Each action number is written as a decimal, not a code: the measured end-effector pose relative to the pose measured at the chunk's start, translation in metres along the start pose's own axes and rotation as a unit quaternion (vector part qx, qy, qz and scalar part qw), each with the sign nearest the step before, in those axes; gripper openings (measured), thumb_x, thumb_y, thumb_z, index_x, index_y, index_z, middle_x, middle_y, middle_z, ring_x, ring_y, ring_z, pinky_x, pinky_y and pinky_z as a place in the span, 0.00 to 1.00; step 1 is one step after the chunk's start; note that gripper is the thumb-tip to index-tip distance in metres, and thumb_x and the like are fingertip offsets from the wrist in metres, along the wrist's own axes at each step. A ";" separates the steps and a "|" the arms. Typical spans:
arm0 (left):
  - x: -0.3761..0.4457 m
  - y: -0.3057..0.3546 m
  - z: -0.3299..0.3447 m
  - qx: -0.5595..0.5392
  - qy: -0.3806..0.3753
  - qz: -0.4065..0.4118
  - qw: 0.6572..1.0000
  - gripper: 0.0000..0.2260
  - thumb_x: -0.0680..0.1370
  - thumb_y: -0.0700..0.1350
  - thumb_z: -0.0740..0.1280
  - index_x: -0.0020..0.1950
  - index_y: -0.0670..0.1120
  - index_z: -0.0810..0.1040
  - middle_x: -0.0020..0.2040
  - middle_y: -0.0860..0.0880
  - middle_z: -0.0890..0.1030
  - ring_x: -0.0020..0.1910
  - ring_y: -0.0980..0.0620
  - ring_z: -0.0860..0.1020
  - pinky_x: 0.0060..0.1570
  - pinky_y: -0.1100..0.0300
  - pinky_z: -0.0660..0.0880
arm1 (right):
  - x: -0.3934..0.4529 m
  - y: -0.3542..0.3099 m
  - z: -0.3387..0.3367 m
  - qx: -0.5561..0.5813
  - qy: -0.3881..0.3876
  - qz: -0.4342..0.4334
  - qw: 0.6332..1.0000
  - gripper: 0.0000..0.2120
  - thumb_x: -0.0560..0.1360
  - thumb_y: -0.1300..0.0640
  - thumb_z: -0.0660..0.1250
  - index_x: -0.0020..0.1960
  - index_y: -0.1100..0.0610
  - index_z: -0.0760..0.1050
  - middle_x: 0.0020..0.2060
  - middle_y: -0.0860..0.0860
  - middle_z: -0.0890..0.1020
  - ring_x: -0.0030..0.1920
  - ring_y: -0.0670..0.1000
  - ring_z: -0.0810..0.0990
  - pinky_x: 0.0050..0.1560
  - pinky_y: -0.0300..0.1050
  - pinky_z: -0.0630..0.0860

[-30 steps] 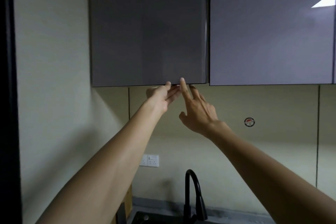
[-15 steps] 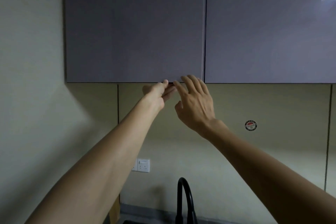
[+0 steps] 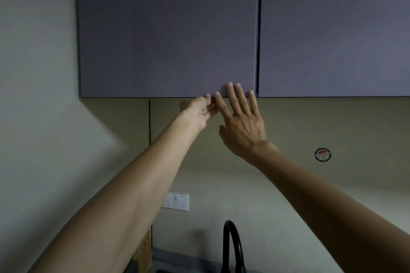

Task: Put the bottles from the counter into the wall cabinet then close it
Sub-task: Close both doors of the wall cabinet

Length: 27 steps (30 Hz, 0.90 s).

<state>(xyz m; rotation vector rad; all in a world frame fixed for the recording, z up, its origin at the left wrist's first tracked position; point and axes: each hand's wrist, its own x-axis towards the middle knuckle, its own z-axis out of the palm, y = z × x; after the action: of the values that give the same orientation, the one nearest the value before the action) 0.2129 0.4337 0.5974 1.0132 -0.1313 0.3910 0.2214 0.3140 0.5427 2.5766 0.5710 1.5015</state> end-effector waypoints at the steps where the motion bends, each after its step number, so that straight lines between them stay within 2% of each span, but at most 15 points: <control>1: -0.001 0.000 0.000 0.002 0.001 -0.001 1.000 0.06 0.81 0.30 0.60 0.48 0.37 0.74 0.44 0.39 0.81 0.48 0.41 0.81 0.49 0.47 0.79 | 0.000 0.000 0.001 -0.007 0.002 -0.001 1.000 0.40 0.79 0.51 0.58 0.81 0.51 0.36 0.75 0.56 0.30 0.78 0.57 0.33 0.78 0.59 0.35; 2: 0.000 0.000 -0.001 0.004 0.000 -0.002 1.000 0.04 0.81 0.31 0.61 0.52 0.36 0.75 0.47 0.37 0.82 0.47 0.41 0.82 0.46 0.49 0.80 | -0.001 0.001 0.002 -0.015 0.002 -0.001 1.000 0.40 0.80 0.50 0.58 0.81 0.52 0.35 0.75 0.56 0.30 0.78 0.58 0.32 0.78 0.59 0.35; 4: 0.002 -0.004 -0.004 0.033 0.003 0.004 0.999 0.05 0.82 0.36 0.64 0.55 0.36 0.76 0.52 0.36 0.83 0.41 0.44 0.84 0.37 0.53 0.83 | -0.001 0.002 0.002 -0.025 -0.004 -0.003 1.000 0.40 0.80 0.50 0.58 0.80 0.52 0.34 0.74 0.57 0.28 0.78 0.58 0.32 0.77 0.60 0.35; 5: 0.003 -0.008 -0.007 0.075 0.015 0.020 0.997 0.07 0.81 0.40 0.66 0.55 0.37 0.78 0.51 0.38 0.84 0.38 0.46 0.84 0.34 0.55 0.83 | -0.001 0.002 0.002 -0.029 -0.008 -0.004 1.000 0.40 0.80 0.50 0.58 0.80 0.52 0.34 0.74 0.58 0.28 0.78 0.59 0.32 0.77 0.60 0.35; 7: 0.002 -0.019 -0.013 0.217 0.084 0.076 0.970 0.13 0.79 0.53 0.68 0.53 0.42 0.79 0.48 0.43 0.85 0.38 0.47 0.85 0.35 0.56 0.82 | -0.001 0.001 0.000 -0.035 -0.016 -0.005 0.999 0.42 0.79 0.50 0.59 0.80 0.53 0.33 0.76 0.58 0.30 0.78 0.59 0.31 0.77 0.60 0.35; 9: 0.000 -0.029 -0.024 0.372 0.178 0.167 0.896 0.16 0.78 0.57 0.66 0.55 0.45 0.74 0.54 0.46 0.83 0.46 0.45 0.84 0.45 0.55 0.79 | -0.001 0.000 -0.003 -0.036 -0.028 -0.003 0.999 0.44 0.78 0.51 0.60 0.80 0.53 0.33 0.77 0.59 0.31 0.78 0.59 0.31 0.77 0.61 0.35; 11: -0.006 -0.037 -0.035 0.496 0.214 0.298 0.787 0.16 0.78 0.53 0.66 0.61 0.46 0.71 0.60 0.46 0.77 0.57 0.44 0.78 0.50 0.54 0.74 | -0.001 0.000 -0.004 -0.043 -0.039 -0.001 0.998 0.45 0.78 0.50 0.61 0.80 0.53 0.32 0.77 0.60 0.31 0.78 0.60 0.31 0.77 0.61 0.36; 13: -0.009 -0.041 -0.045 0.574 0.199 0.424 0.671 0.23 0.76 0.48 0.67 0.69 0.43 0.69 0.67 0.42 0.72 0.64 0.42 0.74 0.56 0.50 0.73 | -0.001 -0.001 -0.006 -0.045 -0.048 0.003 0.998 0.45 0.78 0.49 0.61 0.80 0.53 0.32 0.76 0.59 0.30 0.78 0.59 0.30 0.77 0.61 0.36; 14: -0.010 -0.041 -0.048 0.611 0.176 0.457 0.622 0.28 0.76 0.47 0.68 0.74 0.41 0.65 0.72 0.40 0.69 0.69 0.40 0.70 0.62 0.49 0.71 | -0.001 -0.002 -0.007 -0.044 -0.052 0.005 0.998 0.44 0.78 0.49 0.60 0.80 0.53 0.32 0.75 0.58 0.28 0.77 0.59 0.30 0.77 0.61 0.36; 16: -0.011 -0.041 -0.051 0.692 0.099 0.456 0.551 0.39 0.76 0.45 0.67 0.81 0.40 0.50 0.80 0.39 0.55 0.79 0.41 0.55 0.74 0.46 0.60 | 0.000 -0.003 -0.009 -0.042 -0.060 0.009 0.997 0.43 0.79 0.47 0.59 0.80 0.53 0.31 0.73 0.58 0.26 0.77 0.59 0.30 0.77 0.61 0.36; 17: -0.010 -0.041 -0.051 0.727 0.059 0.439 0.525 0.41 0.77 0.46 0.67 0.81 0.42 0.43 0.81 0.41 0.47 0.80 0.43 0.47 0.77 0.45 0.52 | 0.001 -0.004 -0.011 -0.042 -0.066 0.012 0.997 0.42 0.80 0.46 0.58 0.79 0.53 0.31 0.73 0.57 0.26 0.77 0.59 0.29 0.77 0.62 0.37; 19: -0.010 -0.042 -0.052 0.772 0.005 0.404 0.490 0.42 0.79 0.49 0.64 0.80 0.44 0.37 0.81 0.43 0.37 0.79 0.46 0.38 0.78 0.45 0.43 | 0.001 -0.005 -0.014 -0.046 -0.080 0.016 0.996 0.42 0.80 0.44 0.56 0.79 0.52 0.29 0.72 0.57 0.25 0.77 0.58 0.29 0.77 0.62 0.36; 21: -0.011 -0.042 -0.051 0.795 -0.017 0.377 0.474 0.40 0.81 0.54 0.61 0.80 0.45 0.36 0.80 0.44 0.34 0.79 0.46 0.35 0.77 0.44 0.42 | 0.000 -0.004 -0.017 -0.060 -0.088 0.017 0.994 0.43 0.79 0.44 0.57 0.79 0.51 0.28 0.73 0.56 0.25 0.77 0.57 0.28 0.76 0.64 0.36; 27: -0.017 -0.029 -0.048 0.825 -0.038 0.317 0.466 0.42 0.81 0.56 0.62 0.79 0.45 0.33 0.78 0.45 0.30 0.78 0.47 0.32 0.77 0.42 0.42 | -0.001 -0.002 -0.020 -0.064 -0.105 0.022 0.992 0.46 0.78 0.47 0.61 0.78 0.49 0.27 0.76 0.56 0.27 0.77 0.56 0.28 0.75 0.65 0.35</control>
<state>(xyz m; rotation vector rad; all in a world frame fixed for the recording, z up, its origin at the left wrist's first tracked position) 0.2047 0.4561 0.5444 2.9976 -0.1989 1.2759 0.2031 0.3129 0.5514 2.6181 0.3836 1.2138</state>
